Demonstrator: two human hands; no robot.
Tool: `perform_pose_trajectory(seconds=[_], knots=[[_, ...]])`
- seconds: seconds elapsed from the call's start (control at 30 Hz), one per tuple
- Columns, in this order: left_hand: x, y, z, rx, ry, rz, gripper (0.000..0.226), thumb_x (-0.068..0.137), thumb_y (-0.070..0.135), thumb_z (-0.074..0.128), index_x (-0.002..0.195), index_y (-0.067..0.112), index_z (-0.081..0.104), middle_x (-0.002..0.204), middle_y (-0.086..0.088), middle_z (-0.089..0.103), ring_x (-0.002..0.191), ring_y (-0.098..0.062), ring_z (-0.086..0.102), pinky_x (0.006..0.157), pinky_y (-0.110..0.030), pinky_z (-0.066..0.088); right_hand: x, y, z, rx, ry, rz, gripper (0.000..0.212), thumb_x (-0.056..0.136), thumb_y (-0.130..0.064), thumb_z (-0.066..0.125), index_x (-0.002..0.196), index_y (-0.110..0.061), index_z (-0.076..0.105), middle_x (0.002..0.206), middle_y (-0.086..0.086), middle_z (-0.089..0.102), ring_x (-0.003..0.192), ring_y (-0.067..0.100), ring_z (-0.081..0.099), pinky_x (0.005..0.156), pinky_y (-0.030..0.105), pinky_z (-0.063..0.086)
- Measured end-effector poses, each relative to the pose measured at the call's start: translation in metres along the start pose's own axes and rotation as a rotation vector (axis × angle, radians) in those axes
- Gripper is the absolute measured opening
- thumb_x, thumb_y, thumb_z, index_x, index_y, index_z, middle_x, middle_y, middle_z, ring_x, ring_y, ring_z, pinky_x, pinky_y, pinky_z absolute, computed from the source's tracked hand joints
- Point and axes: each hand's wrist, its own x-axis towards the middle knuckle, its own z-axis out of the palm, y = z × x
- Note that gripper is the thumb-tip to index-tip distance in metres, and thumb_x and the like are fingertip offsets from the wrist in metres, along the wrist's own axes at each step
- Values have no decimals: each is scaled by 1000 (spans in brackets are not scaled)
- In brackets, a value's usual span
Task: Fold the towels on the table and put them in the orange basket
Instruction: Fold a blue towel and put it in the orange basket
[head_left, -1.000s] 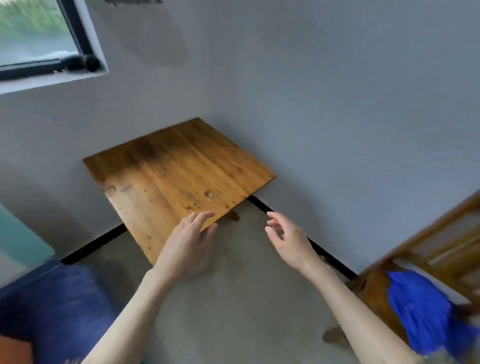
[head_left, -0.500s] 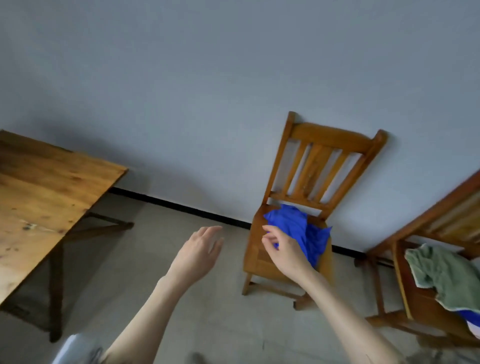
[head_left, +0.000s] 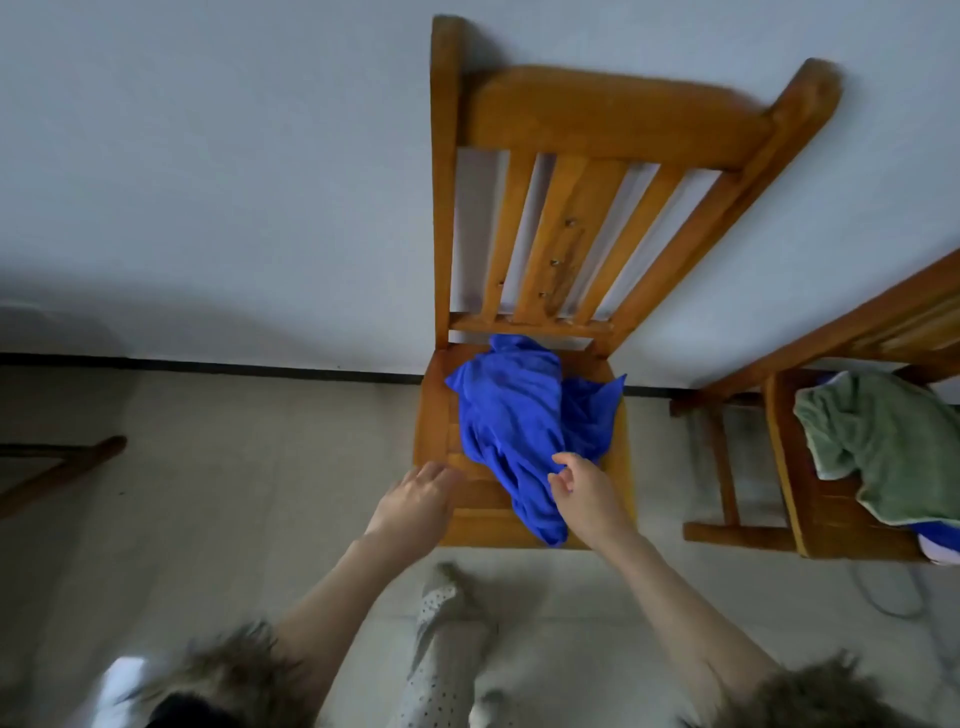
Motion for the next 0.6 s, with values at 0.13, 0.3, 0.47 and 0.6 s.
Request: perform_pose_trajectory(seconds=[0.13, 0.3, 0.47, 0.6], knots=[[53, -2, 31, 28, -65, 69, 49, 91, 11, 37, 139, 23, 40, 142, -1, 39, 128, -25, 40, 100, -38, 37, 50, 29, 27, -85, -20, 42, 34, 96, -20, 46, 128, -9, 52, 123, 10, 58, 115, 23, 53, 95, 33, 42], [106, -8, 76, 26, -64, 117, 45, 87, 11, 40, 130, 13, 53, 136, -8, 50, 127, -30, 45, 99, -45, 43, 97, 59, 59, -330, -43, 36, 33, 95, -28, 48, 124, -13, 51, 120, 7, 52, 114, 26, 48, 91, 38, 42], [136, -6, 103, 78, 115, 253, 53, 50, -5, 83, 99, 12, 71, 102, -3, 71, 94, -23, 68, 72, -36, 56, 119, 82, 80, -442, -44, -28, 23, 96, -21, 43, 112, -10, 55, 115, 8, 55, 110, 28, 50, 84, 39, 42], [151, 9, 106, 113, 163, 256, 54, 51, 0, 84, 102, 14, 70, 100, -2, 70, 90, -25, 67, 67, -33, 54, 121, 83, 68, -105, -10, 26, 14, 95, -14, 43, 103, -9, 53, 100, 6, 60, 91, 23, 54, 71, 28, 40]])
